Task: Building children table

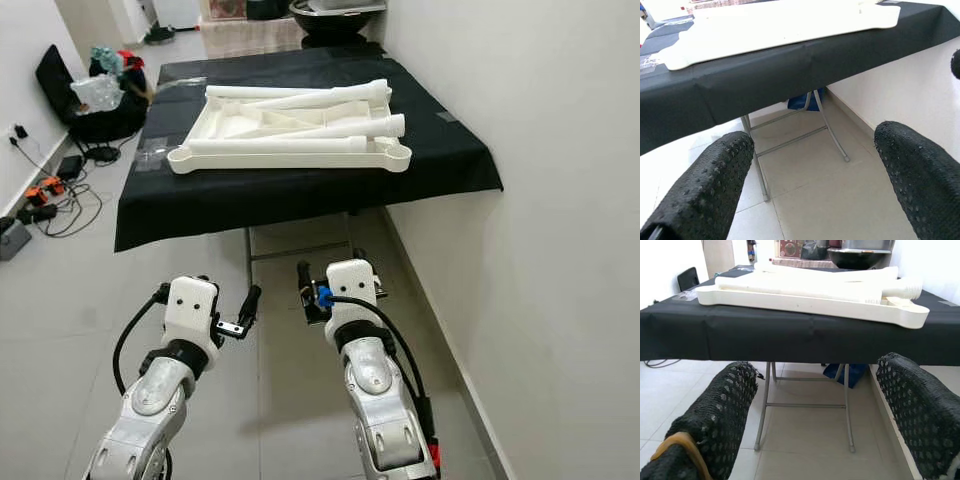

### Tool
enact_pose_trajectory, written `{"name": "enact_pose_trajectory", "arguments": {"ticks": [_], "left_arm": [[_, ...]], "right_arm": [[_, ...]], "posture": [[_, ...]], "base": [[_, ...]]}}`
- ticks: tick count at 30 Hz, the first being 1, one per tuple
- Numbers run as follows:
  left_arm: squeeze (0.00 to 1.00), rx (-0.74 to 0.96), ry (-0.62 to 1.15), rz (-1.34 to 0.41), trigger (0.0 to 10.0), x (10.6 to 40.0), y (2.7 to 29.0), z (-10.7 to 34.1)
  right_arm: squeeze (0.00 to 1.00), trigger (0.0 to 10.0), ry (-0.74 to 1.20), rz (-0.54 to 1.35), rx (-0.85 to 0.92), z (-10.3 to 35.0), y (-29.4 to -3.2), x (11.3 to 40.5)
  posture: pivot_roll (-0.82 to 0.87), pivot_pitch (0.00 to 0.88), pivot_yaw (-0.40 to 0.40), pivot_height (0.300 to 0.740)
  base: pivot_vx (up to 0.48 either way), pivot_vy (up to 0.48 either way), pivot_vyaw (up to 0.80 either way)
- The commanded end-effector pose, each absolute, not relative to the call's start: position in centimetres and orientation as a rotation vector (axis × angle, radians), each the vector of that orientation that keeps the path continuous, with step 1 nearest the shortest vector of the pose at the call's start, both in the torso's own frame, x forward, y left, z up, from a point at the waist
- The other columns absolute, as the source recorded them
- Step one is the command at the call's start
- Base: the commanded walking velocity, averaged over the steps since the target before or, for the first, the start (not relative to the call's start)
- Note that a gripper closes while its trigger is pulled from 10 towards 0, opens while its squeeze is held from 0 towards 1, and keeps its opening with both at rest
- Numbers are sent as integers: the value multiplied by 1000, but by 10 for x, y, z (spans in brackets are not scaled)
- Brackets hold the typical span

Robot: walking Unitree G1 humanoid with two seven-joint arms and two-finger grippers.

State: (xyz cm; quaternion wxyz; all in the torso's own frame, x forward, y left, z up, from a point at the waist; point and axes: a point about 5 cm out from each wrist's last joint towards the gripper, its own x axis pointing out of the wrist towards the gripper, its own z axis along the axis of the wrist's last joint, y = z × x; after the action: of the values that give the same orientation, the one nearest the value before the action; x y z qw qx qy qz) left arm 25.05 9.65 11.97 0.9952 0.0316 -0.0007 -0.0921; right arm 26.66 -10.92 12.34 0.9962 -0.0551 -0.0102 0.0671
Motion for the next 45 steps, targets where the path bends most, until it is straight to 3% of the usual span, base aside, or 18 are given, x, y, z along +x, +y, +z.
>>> {"name": "enact_pose_trajectory", "arguments": {"ticks": [1,15,22,45], "left_arm": [[0,75,4,-180,10000,251,99,117],[0,56,-10,-181,10000,254,102,121],[0,65,-48,-164,10000,261,104,132],[0,101,-105,-161,10000,266,103,145]], "right_arm": [[0,10000,-21,147,-105,122,-107,267],[0,10000,-64,228,-125,138,-93,273],[0,10000,-141,197,-79,166,-99,292],[0,10000,-162,171,-66,176,-103,299]], "posture": [[-9,0,3,740],[-11,0,6,740],[-7,0,-7,740],[-12,0,-3,740]], "base": [[247,0,0],[326,0,0],[377,0,0],[361,0,0]]}}
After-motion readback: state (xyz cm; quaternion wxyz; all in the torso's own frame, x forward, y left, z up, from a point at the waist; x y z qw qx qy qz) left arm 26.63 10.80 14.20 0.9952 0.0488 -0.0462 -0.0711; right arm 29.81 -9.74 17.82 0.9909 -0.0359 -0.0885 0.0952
